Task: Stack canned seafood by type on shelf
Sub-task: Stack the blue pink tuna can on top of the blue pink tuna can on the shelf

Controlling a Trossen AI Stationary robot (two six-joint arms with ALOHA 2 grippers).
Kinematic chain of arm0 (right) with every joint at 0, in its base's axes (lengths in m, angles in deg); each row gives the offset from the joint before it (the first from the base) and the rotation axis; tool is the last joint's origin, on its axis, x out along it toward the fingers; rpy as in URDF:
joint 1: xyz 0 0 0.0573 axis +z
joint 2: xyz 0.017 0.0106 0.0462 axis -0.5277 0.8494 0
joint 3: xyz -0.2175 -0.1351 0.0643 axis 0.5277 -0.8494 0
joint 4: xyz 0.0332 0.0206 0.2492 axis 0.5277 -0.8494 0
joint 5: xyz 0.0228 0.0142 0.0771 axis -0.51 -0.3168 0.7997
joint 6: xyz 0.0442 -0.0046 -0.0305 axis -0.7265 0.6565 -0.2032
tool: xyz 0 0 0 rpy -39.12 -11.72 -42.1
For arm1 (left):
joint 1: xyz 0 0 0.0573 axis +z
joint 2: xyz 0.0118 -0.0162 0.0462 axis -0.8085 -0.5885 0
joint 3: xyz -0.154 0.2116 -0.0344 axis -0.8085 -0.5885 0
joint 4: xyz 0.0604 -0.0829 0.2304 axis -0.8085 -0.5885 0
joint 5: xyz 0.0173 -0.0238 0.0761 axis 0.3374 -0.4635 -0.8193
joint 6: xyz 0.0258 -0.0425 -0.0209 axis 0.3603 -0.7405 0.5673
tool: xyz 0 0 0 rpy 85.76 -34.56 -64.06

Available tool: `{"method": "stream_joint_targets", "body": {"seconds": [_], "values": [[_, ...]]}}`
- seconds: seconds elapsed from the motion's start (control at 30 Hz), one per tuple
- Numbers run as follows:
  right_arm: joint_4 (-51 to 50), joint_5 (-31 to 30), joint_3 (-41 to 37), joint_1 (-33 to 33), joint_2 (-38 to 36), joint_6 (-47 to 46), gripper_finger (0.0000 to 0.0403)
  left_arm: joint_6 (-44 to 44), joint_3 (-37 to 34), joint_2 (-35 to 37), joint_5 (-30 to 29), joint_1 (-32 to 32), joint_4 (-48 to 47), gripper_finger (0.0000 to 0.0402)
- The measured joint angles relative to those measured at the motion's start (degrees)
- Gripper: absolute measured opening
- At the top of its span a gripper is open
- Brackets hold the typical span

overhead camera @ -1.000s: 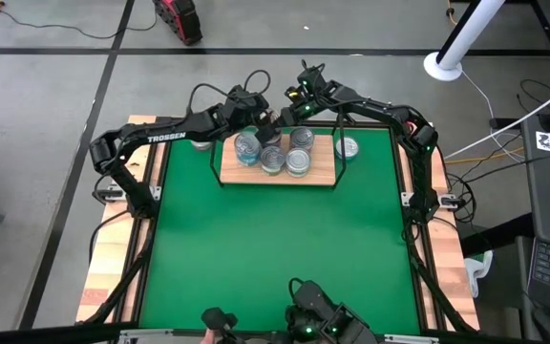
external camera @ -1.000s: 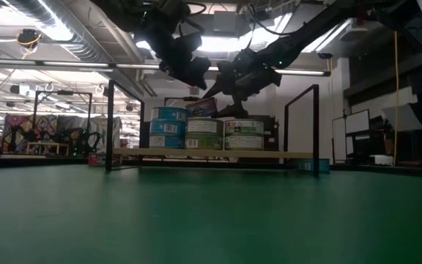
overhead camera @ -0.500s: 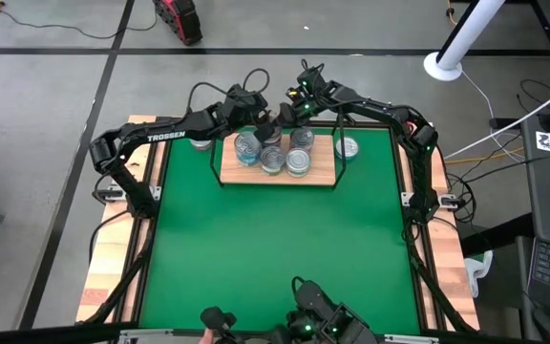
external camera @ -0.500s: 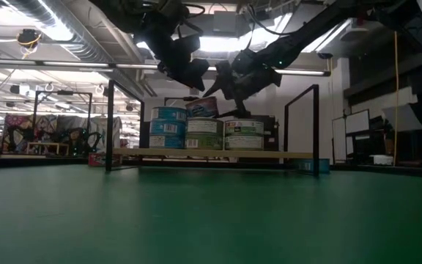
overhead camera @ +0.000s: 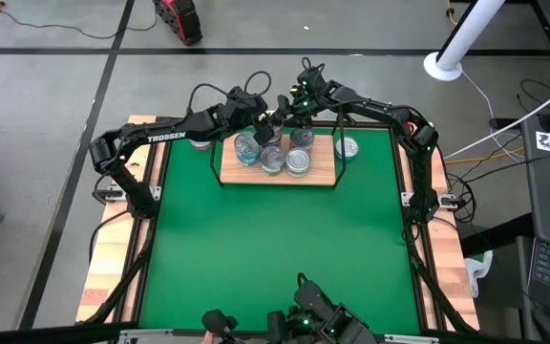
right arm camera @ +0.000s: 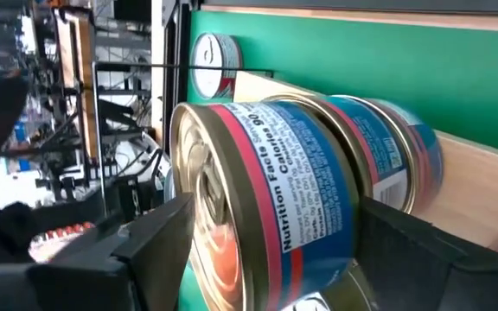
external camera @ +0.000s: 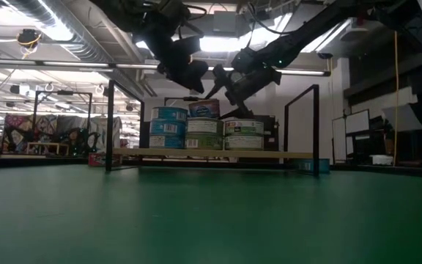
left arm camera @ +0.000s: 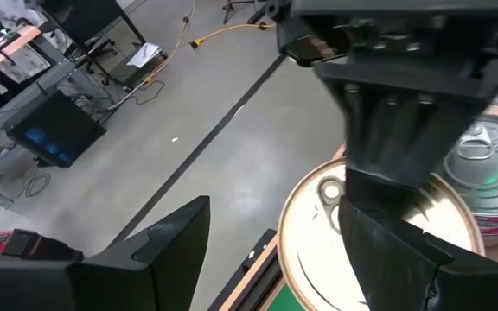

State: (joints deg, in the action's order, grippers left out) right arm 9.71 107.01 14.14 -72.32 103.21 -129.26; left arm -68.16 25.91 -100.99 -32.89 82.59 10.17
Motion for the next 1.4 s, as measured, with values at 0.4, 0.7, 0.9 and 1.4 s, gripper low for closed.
{"method": "stream_joint_targets", "body": {"seconds": [0.4,0.7,0.9,1.4], "values": [[-0.1,-0.8,0.0,1.6,0.0,-8.3,0.0294,3.2,0.0,0.2,0.0,-3.2,0.2,0.0253],[0.2,-0.9,0.0,1.9,0.0,-13.2,0.0294,2.2,0.0,0.3,-0.1,-5.4,0.0,0.0253],[0.3,-1.3,0.0,1.9,0.0,-13.2,0.0294,-0.2,0.0,0.3,0.0,-8.0,0.0,0.0253],[0.4,0.2,-0.1,1.9,0.0,-13.2,0.0294,-4.5,0.0,-3.3,-2.6,-8.9,0.0,0.0253]]}}
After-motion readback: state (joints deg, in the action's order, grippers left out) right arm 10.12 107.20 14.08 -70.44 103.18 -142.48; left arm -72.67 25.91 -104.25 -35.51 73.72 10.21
